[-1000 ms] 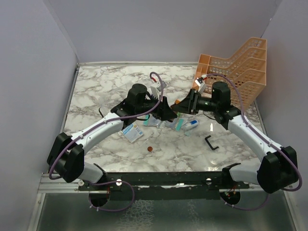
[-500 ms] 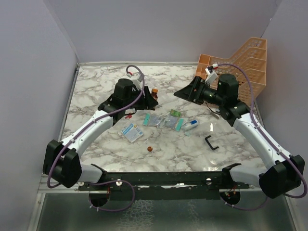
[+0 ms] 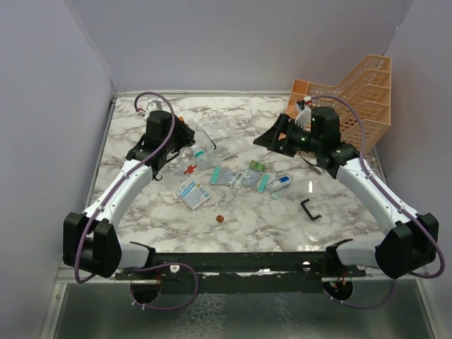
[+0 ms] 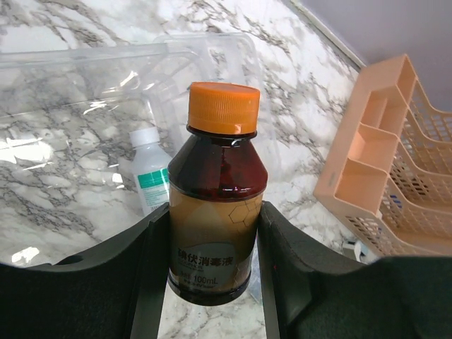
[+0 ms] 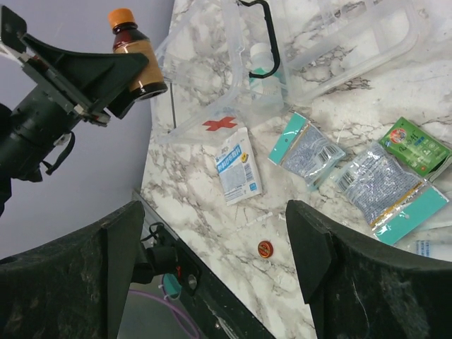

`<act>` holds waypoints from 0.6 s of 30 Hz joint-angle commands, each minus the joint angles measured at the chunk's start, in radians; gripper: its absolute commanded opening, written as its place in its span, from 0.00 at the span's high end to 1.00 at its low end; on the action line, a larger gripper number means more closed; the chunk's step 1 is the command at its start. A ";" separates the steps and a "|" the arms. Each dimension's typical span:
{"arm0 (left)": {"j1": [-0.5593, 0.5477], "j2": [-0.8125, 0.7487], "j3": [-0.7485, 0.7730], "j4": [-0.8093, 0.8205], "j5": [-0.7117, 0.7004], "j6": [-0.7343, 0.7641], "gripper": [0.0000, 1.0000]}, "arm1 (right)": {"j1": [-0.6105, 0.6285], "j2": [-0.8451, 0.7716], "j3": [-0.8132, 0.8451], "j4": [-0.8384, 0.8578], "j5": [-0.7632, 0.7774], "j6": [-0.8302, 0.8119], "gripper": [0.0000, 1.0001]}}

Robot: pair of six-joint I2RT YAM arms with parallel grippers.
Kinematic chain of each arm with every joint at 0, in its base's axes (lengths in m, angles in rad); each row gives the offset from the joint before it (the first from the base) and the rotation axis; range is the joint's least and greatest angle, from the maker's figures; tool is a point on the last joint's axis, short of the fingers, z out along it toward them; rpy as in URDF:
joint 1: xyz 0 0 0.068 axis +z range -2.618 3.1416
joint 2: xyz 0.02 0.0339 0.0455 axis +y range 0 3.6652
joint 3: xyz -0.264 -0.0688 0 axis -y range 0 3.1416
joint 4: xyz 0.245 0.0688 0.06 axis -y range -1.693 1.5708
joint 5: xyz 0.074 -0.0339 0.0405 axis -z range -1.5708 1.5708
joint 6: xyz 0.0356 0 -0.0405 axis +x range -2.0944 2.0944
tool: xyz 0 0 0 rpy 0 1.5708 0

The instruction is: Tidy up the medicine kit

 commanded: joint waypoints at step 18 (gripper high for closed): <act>0.003 0.288 -0.008 -0.032 -0.121 -0.156 0.68 | 0.003 0.047 0.022 -0.041 0.013 -0.106 0.20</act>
